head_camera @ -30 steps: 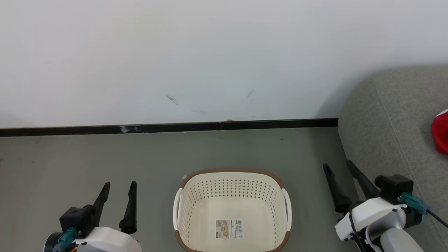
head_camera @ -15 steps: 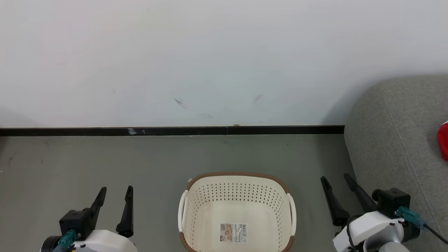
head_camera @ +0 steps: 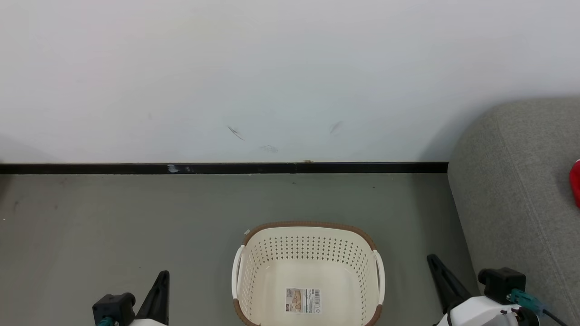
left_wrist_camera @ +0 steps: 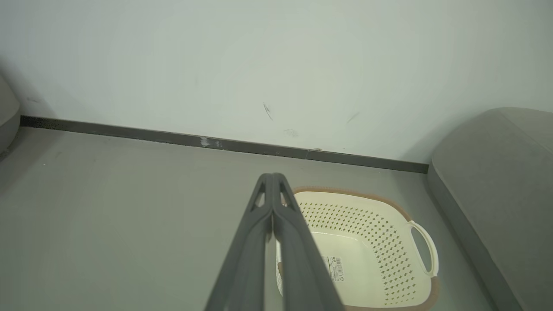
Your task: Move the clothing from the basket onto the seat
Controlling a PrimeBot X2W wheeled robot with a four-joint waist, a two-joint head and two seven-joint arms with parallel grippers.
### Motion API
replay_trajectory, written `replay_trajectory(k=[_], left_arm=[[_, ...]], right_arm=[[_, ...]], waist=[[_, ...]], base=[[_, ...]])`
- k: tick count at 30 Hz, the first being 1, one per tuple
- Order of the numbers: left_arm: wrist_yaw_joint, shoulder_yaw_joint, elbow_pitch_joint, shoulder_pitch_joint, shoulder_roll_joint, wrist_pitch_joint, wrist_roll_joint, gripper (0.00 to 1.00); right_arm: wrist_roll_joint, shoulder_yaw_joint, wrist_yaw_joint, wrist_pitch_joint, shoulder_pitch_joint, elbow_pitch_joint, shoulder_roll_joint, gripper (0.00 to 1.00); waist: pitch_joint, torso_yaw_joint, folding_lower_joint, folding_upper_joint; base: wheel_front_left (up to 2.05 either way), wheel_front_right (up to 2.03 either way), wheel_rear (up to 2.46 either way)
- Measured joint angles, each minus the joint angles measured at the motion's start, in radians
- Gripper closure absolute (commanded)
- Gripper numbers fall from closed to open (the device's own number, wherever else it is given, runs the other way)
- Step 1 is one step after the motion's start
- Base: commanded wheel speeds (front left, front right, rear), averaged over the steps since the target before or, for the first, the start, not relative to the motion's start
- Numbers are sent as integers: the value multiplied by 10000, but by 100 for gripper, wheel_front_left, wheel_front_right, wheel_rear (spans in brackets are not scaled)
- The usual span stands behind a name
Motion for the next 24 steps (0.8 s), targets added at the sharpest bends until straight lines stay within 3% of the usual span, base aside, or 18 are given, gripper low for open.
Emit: replay_trajectory(k=[15,24], left_arm=[[-374,579,-75,-2,-184,518,-1820,100],[-637,968,-157,-2,-290,861,-2851,100]], right_arm=[[2433,-401,0,541,-2,-217,10,100],[3611,-602,0,897,-3,-314,29,100]], waist=[[-23,-105,10,0],[-88,-260,81,0]], base=[[0,0,0],[0,0,0]])
